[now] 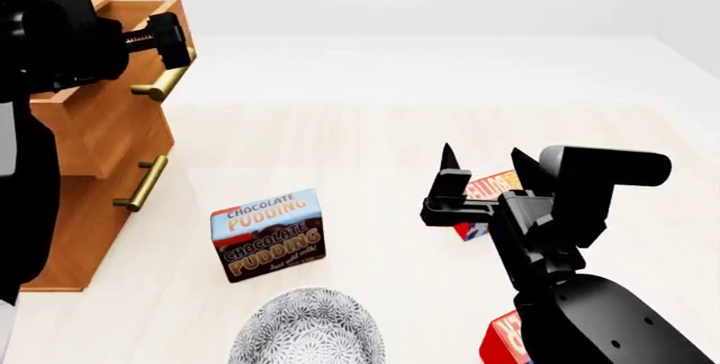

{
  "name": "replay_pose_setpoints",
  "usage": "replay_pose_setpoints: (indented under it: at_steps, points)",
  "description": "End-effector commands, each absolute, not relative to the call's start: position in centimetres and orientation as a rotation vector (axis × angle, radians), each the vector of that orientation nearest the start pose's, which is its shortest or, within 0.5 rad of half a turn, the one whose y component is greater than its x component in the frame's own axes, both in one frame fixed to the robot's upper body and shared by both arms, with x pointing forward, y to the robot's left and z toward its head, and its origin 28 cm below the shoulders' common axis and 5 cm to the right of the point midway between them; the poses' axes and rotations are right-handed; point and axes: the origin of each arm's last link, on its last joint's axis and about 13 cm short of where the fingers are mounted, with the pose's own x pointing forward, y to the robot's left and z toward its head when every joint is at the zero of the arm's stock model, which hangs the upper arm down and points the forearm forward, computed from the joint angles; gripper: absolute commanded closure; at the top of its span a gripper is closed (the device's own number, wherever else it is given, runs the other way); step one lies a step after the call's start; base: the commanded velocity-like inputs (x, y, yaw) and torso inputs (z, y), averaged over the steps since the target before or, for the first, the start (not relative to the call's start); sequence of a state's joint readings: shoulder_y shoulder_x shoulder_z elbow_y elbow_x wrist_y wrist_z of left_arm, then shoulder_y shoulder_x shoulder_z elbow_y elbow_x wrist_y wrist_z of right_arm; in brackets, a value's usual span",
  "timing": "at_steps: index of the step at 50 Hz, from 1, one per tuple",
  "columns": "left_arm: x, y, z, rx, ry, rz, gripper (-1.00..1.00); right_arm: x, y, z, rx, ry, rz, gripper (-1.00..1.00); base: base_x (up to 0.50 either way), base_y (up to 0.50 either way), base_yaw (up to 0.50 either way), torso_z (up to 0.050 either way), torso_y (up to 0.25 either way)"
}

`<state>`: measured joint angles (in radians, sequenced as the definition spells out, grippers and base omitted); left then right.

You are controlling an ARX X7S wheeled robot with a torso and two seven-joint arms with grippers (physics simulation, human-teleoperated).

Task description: Put the butter at the front in the top drawer of the cabinet and close it.

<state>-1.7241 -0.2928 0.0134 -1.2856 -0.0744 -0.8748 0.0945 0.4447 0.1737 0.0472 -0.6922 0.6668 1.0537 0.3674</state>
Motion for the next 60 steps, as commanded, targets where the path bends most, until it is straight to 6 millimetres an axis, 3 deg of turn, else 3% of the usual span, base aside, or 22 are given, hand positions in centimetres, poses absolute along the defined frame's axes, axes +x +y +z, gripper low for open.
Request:
replay_pose_setpoints:
  at_steps: [1,24,60]
  points:
    - [40.0,31.6,29.3,-0.215,0.478,0.105,-1.0,23.0,-9.4,18.5,0.175,-0.03,0.113,-1.0,0.0,0.0,0.0,0.0,0.0]
    - [40.1,29.9,29.8,-0.241,0.463,-0.02,-1.0,22.8,-9.4,18.7,0.174,-0.035,0.104,-1.0,0.0,0.0,0.0,-0.001,0.0]
    - [41.2,26.2,28.7,-0.289,0.465,-0.223,-1.0,22.2,-9.9,18.9,0.194,-0.052,0.077,-1.0,0.0,0.0,0.0,-0.001,0.0]
